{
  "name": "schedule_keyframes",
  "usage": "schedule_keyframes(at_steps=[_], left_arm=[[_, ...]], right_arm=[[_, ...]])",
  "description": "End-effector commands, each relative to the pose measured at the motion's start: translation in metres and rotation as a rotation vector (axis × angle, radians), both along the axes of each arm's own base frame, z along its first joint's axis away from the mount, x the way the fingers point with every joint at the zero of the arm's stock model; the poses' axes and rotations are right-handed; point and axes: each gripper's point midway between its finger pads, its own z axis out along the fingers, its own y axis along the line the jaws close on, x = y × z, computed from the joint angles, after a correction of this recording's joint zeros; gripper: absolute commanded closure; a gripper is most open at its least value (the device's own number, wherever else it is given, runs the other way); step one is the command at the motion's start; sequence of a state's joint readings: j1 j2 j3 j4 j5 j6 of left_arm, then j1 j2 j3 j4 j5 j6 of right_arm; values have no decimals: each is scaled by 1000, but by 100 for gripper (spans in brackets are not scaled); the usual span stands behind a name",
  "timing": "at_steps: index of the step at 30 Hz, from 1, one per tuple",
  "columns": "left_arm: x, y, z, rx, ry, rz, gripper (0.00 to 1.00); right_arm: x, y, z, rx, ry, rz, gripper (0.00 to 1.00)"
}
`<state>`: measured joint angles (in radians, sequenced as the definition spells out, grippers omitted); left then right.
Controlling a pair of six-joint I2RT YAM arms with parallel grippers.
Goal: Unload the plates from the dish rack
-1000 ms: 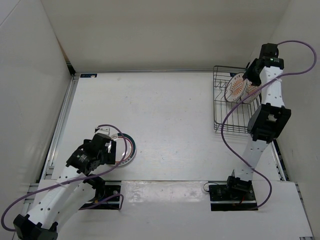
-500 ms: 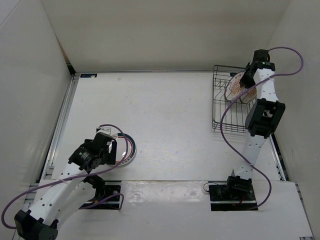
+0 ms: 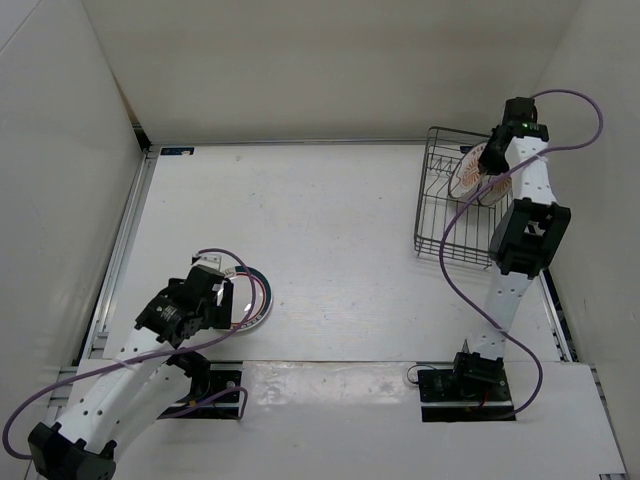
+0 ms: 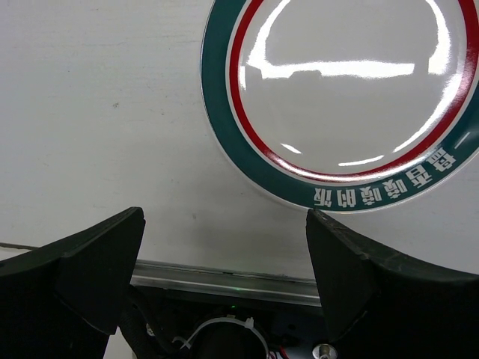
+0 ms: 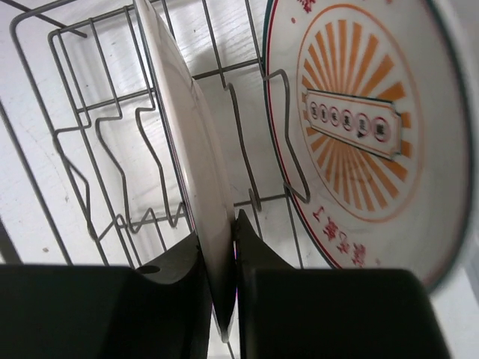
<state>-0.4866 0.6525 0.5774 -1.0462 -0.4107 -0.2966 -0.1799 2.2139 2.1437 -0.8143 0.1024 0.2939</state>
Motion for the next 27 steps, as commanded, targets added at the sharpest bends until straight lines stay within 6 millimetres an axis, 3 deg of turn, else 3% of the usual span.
schedule_keyframes(at_steps=[1, 4, 5, 7, 9, 11, 12, 13, 14, 15, 16, 17, 19, 21, 27], left_arm=[[5, -2, 7, -12, -35, -2, 0], [5, -2, 7, -14, -39, -2, 0], [5, -1, 7, -13, -41, 1, 0], [5, -1, 7, -14, -40, 0, 0], [5, -1, 7, -12, -40, 3, 0], [4, -1, 8, -10, -41, 5, 0], [5, 0, 8, -11, -44, 8, 0], [5, 0, 8, -9, -45, 7, 0], [5, 0, 9, -9, -49, 11, 0], [6, 0, 10, -10, -54, 12, 0], [6, 1, 9, -6, -52, 16, 0], [5, 2, 9, -5, -53, 18, 0], [6, 1, 9, -6, -53, 19, 0], [6, 1, 9, -6, -50, 20, 0], [5, 1, 6, 0, -30, 16, 0]], right_arm=[[-20, 0, 97, -45, -164, -16, 100], [-38, 4, 129, -65, -207, -11, 100], [-52, 12, 164, -78, -276, -2, 100], [-63, 19, 173, -81, -293, 15, 100], [-84, 39, 206, -31, -375, 48, 100], [-103, 75, 204, 103, -383, 151, 100], [-111, 92, 222, 168, -451, 159, 100], [-130, 116, 191, 277, -377, 216, 100], [-139, 130, 182, 356, -359, 217, 100], [-148, 169, 187, 474, -378, 348, 100], [-166, 183, 210, 517, -457, 388, 100], [-181, 196, 149, 600, -310, 351, 100], [-217, 243, 139, 692, -297, 518, 100], [-249, 265, 102, 717, -187, 582, 100], [-326, 292, 34, 711, 12, 712, 100]])
